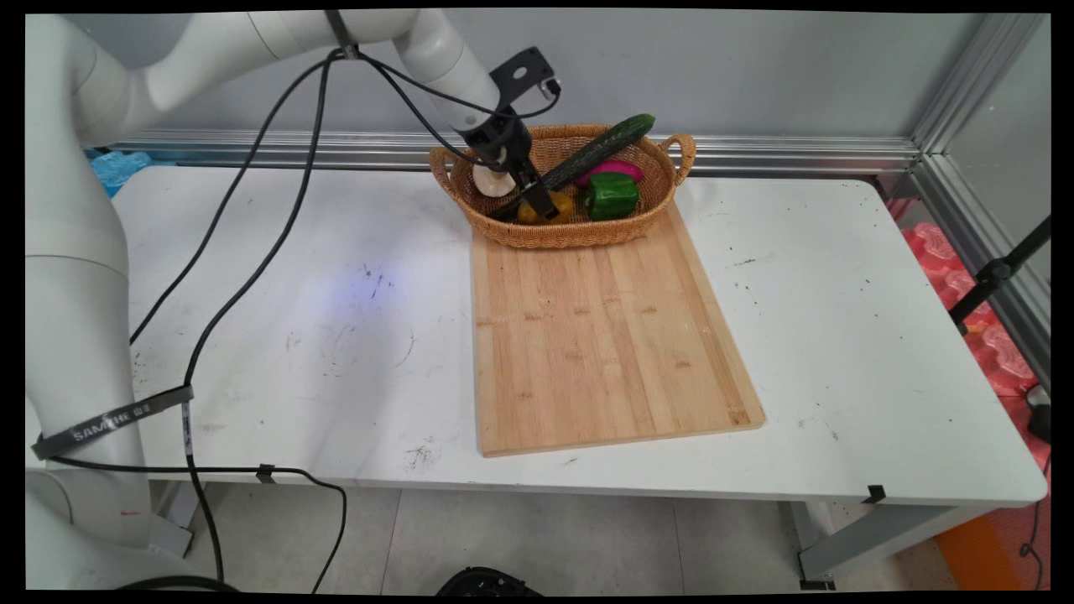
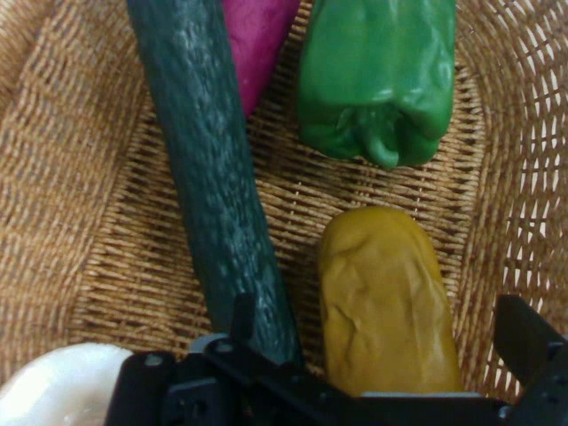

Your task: Pick up the potato from the vegetable basket, then place the picked object on the cutting board

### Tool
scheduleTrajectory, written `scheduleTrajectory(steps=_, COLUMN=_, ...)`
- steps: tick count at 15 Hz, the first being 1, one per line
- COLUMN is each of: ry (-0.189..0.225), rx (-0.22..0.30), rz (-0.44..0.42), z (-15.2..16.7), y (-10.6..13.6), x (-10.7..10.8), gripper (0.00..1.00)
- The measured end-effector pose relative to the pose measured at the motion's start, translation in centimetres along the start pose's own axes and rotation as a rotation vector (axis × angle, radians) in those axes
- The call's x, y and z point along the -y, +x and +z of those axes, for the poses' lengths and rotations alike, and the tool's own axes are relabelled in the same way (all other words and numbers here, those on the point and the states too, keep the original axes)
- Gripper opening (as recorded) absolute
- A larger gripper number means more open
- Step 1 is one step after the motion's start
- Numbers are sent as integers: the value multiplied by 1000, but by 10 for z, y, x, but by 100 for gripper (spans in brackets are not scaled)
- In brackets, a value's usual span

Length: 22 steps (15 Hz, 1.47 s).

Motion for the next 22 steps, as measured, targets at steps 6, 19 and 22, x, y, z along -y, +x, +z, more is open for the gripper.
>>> scheduleTrajectory(steps=6, ry=-8, rx=-6, rz=-18, z=17, y=0, x=-1, gripper=0)
scheduleTrajectory(steps=19, ry=17, rx=-28, rz=20, z=-11, y=36, x=-7, gripper=0)
scheduleTrajectory(steps=22, ry=25, rx=-38, rz=40, z=-28, y=53, x=-17, gripper=0)
